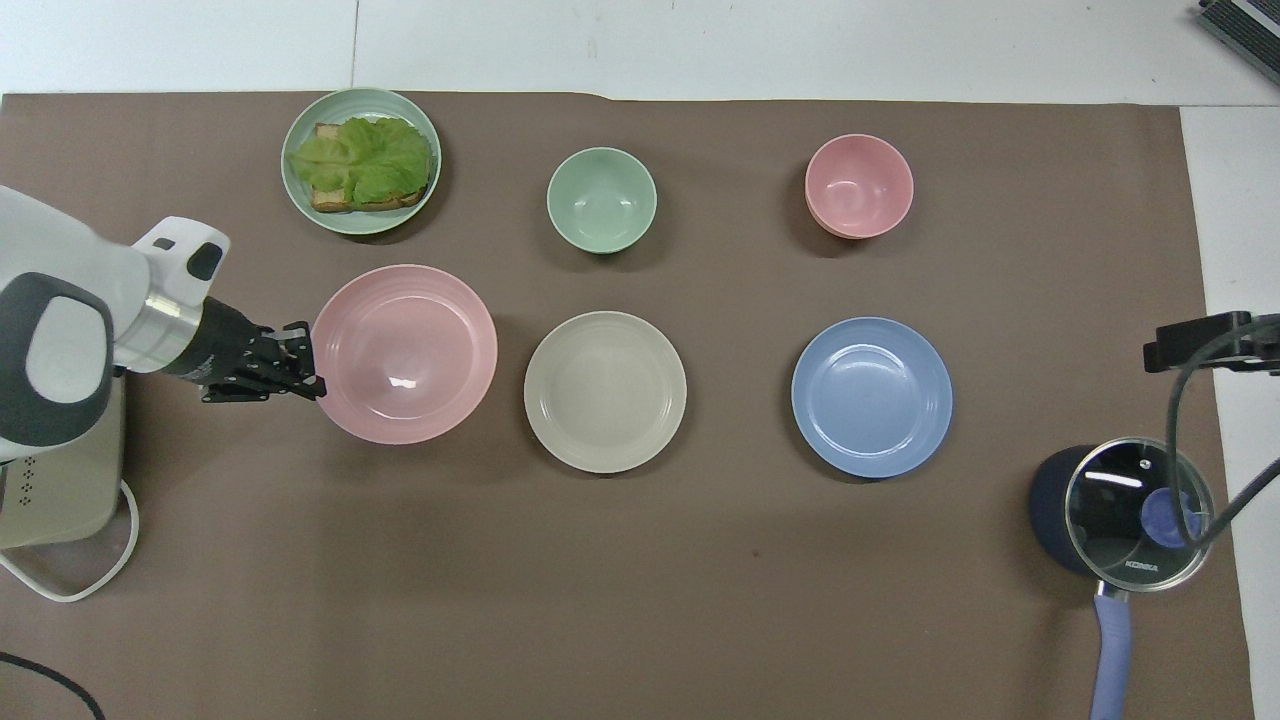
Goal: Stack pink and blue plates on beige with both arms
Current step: 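Carry the pink plate onto the beige plate and open the left gripper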
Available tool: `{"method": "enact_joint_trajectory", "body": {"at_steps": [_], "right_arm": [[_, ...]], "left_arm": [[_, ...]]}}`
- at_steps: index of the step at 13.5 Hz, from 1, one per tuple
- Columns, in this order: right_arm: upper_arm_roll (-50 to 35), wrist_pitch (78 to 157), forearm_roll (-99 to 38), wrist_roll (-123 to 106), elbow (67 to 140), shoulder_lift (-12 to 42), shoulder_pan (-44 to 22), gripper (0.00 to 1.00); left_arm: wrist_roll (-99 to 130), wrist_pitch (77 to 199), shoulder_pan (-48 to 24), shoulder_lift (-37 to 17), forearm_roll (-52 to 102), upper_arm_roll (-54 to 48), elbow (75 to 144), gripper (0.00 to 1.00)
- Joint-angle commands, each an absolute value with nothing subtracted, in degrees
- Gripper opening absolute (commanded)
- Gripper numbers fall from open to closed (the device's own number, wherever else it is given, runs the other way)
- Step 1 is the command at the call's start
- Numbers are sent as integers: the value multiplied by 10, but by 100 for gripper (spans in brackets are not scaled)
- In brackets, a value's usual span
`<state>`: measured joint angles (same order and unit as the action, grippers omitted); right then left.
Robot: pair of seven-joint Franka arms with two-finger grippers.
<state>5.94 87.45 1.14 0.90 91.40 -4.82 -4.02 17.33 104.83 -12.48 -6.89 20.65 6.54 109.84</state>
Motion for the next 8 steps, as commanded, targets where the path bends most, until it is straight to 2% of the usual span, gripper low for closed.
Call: {"method": "enact_joint_trajectory", "body": {"at_steps": [1,8], "right_arm": [[54,870,8,-4,914,-49,-32,100],[54,870,8,-4,913,-49,-32,100]], "left_arm": [[252,1087,-204,-67,224,73,1104,0],[292,1226,-316,-71,243,74,1167,0]]}}
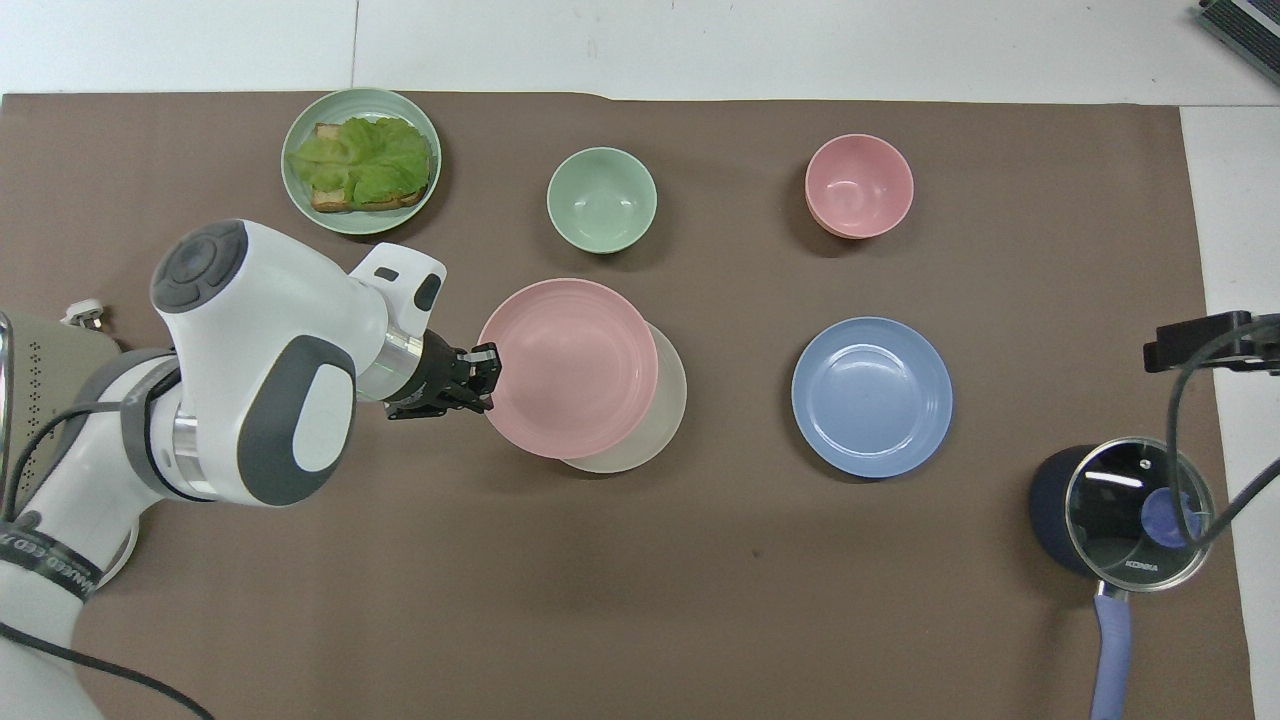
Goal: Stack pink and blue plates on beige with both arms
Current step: 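Carry the pink plate onto the beige plate and open the left gripper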
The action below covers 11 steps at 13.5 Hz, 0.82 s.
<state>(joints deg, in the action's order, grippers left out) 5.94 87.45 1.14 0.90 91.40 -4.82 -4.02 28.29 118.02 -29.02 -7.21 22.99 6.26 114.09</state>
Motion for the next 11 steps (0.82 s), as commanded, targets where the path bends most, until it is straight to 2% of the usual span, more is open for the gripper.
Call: {"method": "enact_joint_trajectory", "body": {"at_steps": [1,5,9,10,11], "right_arm": [[54,870,8,-4,913,-49,-32,100],[54,870,8,-4,913,-49,-32,100],[54,870,8,-4,913,-49,-32,100],[54,869,8,-4,913,-49,-32,100],[54,869,8,-4,913,-49,-32,100]], "left_arm": [[294,1242,-325,-82,245,74,1168,0],[295,1288,-334,-112,251,74,1179,0],[294,1293,-334,-113,251,74,1183,0],[294,1298,-335,-113,251,74,1183,11],[288,1299,-334,-113,251,74,1182,95]]}}
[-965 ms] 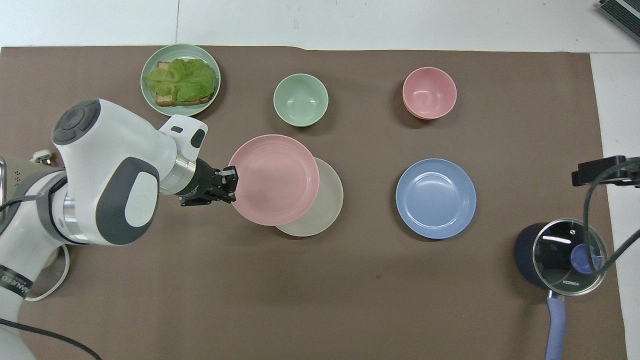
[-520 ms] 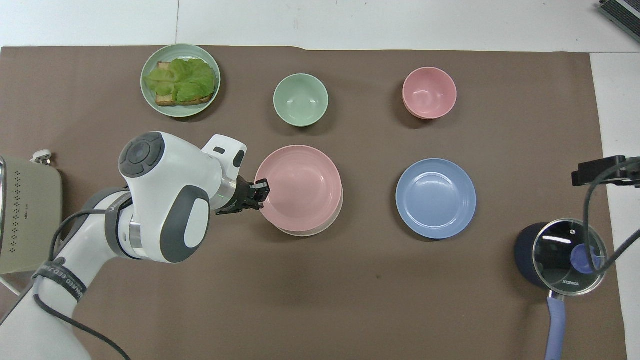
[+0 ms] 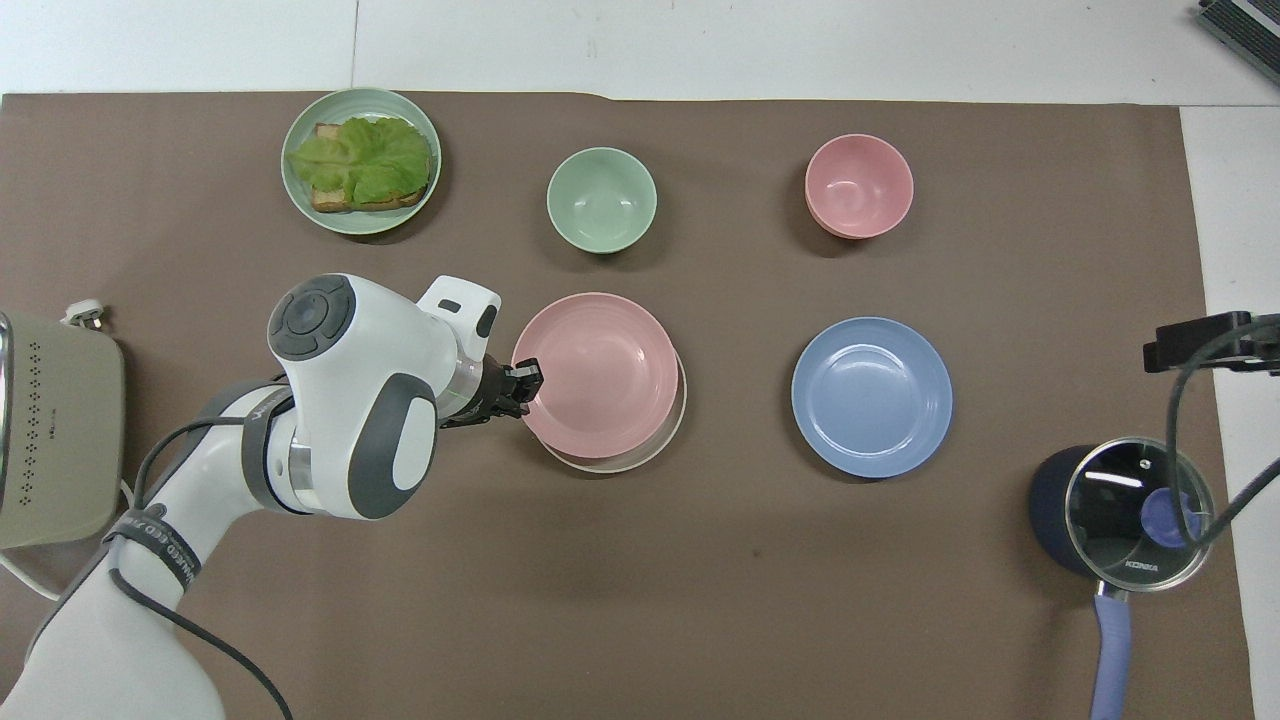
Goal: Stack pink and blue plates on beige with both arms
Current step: 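Carry the pink plate onto the beige plate and open the left gripper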
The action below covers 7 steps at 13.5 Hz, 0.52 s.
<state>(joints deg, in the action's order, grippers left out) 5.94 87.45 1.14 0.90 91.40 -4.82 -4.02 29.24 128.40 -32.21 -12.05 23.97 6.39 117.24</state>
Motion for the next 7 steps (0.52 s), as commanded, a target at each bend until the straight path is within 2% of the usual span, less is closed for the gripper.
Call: {"method": "enact_joint_trajectory", "body": {"at_steps": [1,7], "right_arm": [[54,869,8,-4,913,-49,-32,100],[54,857,11,-7,914,-52,-32,100]], "left_arm": [[288,1299,-334,-114,251,74,1180,100],[262,1252,-318,-107,217,82,1144,100]]}}
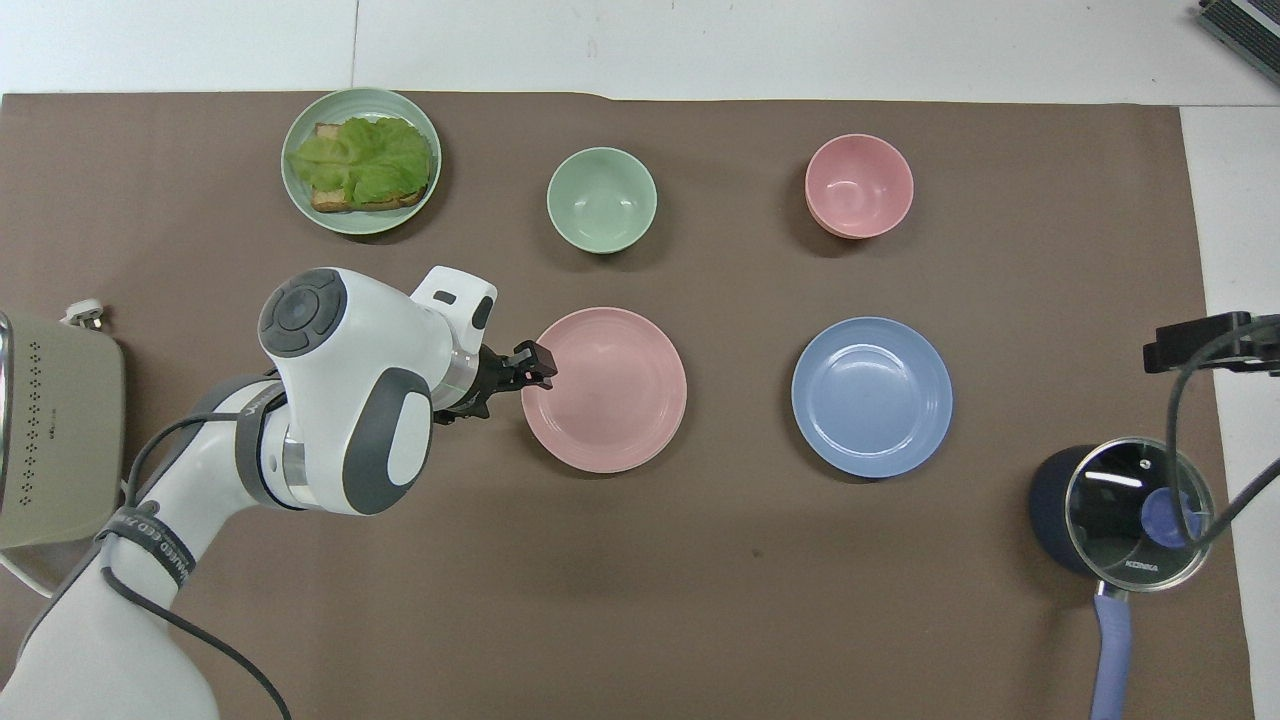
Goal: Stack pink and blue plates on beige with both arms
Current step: 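Retract the left gripper while the right gripper reaches the blue plate, then grasp the blue plate rim with the right gripper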
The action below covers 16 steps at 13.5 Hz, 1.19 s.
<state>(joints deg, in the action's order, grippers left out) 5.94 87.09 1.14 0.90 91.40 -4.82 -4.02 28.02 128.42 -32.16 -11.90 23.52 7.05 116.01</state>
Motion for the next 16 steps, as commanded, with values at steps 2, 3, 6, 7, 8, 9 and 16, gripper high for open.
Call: {"method": "enact_joint_trajectory", "body": {"at_steps": [2,3,6,7,8,9,16], "right_arm": [[54,920,10,-7,945,-52,-31,100],[54,951,10,-7,967,-50,-33,100],[52,1032,8,-6,1044,-36,-39,100],[52,1054,8,-8,1074,-29,-46,100],[52,1080,8,-8,1096,-17,-47,100],[51,1103,8,-9,1113,-1,-46,100],[51,1244,-24,-32,1218,58,-59,100]], "left_arm": [[257,1203,-288,-110,156,81,1098,100],[248,1183,-271,-107,143,81,1084,100],[159,1077,-192,-86,135,83,1025,100],[137,1048,-167,-77,114,82,1001,100],[130,1015,-153,-73,95,82,971,100],[117,988,-144,-74,81,83,940,100],[57,869,-118,-14,32,80,878,100]]}}
